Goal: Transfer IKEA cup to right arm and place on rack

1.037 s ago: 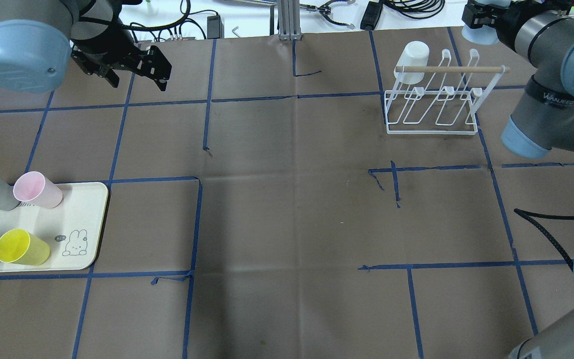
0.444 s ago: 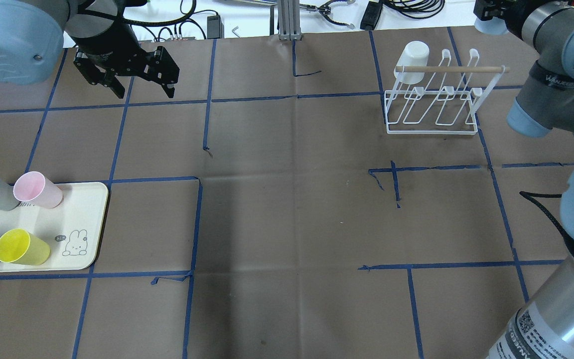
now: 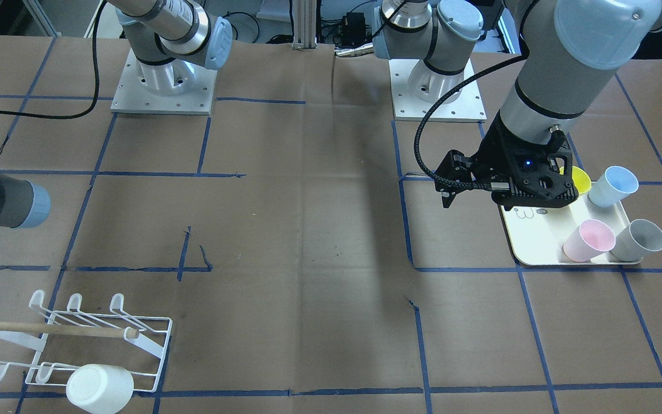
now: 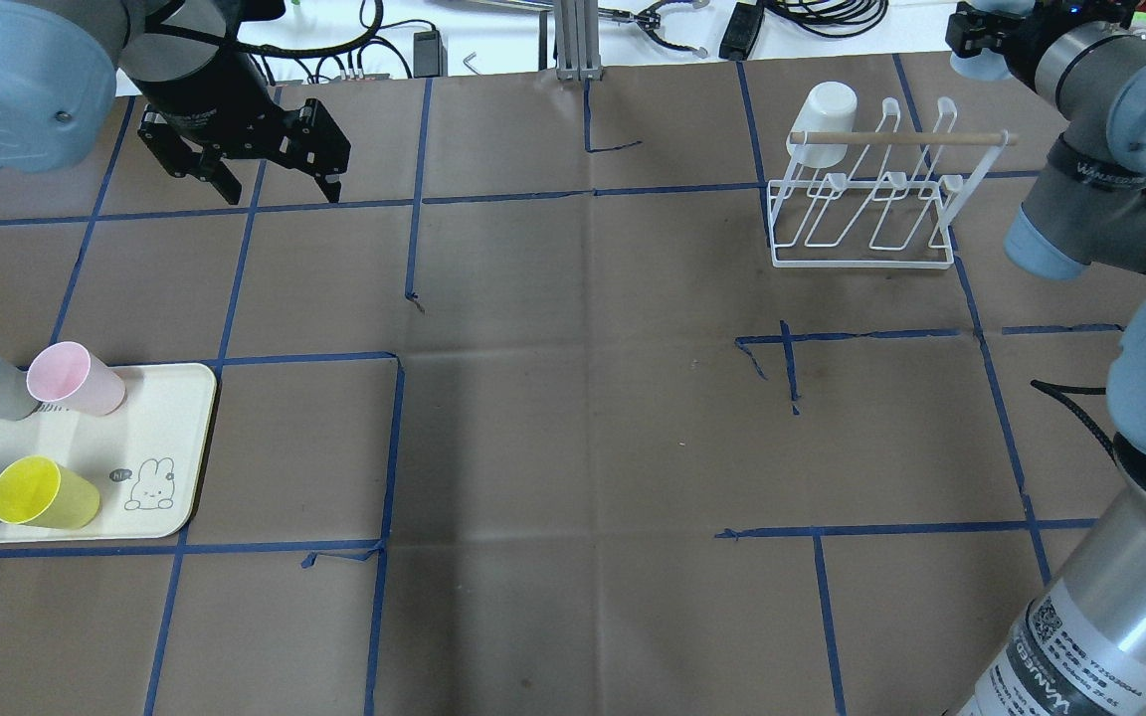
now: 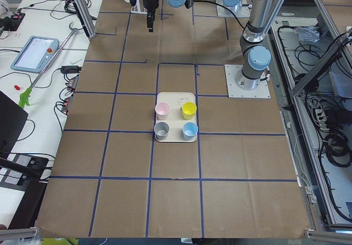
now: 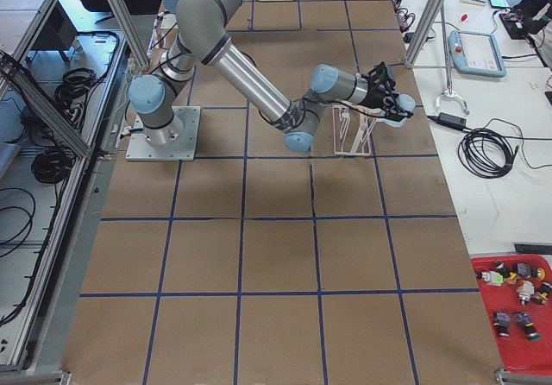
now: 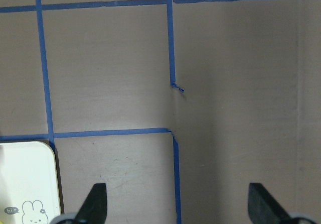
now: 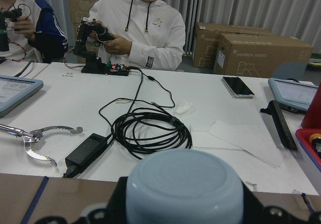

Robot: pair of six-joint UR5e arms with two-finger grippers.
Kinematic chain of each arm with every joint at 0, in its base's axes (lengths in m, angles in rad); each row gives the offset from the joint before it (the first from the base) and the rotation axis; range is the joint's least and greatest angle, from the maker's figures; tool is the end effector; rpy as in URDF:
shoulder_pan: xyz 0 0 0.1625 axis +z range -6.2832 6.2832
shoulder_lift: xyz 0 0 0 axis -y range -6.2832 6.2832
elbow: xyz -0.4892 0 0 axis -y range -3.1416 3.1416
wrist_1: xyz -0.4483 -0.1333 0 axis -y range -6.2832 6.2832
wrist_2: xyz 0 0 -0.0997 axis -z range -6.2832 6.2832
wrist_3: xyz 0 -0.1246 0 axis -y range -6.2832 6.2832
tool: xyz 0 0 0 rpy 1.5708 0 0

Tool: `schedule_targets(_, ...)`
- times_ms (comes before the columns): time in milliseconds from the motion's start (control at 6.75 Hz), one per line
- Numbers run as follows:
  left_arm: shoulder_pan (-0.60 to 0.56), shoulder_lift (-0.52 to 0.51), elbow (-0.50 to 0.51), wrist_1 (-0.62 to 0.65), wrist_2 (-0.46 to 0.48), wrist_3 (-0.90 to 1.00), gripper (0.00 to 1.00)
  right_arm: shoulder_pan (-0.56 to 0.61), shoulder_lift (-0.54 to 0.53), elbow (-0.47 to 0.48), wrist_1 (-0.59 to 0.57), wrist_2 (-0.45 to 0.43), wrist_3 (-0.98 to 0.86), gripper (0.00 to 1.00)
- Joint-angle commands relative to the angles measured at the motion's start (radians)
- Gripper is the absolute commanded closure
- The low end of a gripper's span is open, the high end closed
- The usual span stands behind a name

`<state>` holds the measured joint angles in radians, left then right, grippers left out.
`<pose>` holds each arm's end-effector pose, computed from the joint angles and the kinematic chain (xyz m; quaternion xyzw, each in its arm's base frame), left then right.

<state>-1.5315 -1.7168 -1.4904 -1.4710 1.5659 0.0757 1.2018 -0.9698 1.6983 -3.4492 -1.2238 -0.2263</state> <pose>-0.1094 -0.6272 0.4960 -0.0182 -0.9997 0.0172 0.0015 -0.1098 -0.7711 0.3106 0.0347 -0.8312 0.5546 0.0186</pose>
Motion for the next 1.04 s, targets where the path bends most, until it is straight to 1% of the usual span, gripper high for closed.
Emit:
schedule_targets(0, 0.002, 0.006, 0.002, -0.008, -0.001, -0.002, 0.00, 0.019, -0.004, 0.043, -0.008, -0.005, 0.005, 0.85)
schedule_targets(296, 0.002, 0.010, 0.001, -0.006, -0.001, -0.001, 0.00, 0.021, -0.001, 0.049, -0.008, -0.005, 0.010, 0.85)
schedule_targets(889, 0.002, 0.006, -0.002, -0.008, -0.001, -0.001, 0.00, 0.025, -0.012, 0.098, -0.017, -0.002, 0.010, 0.85)
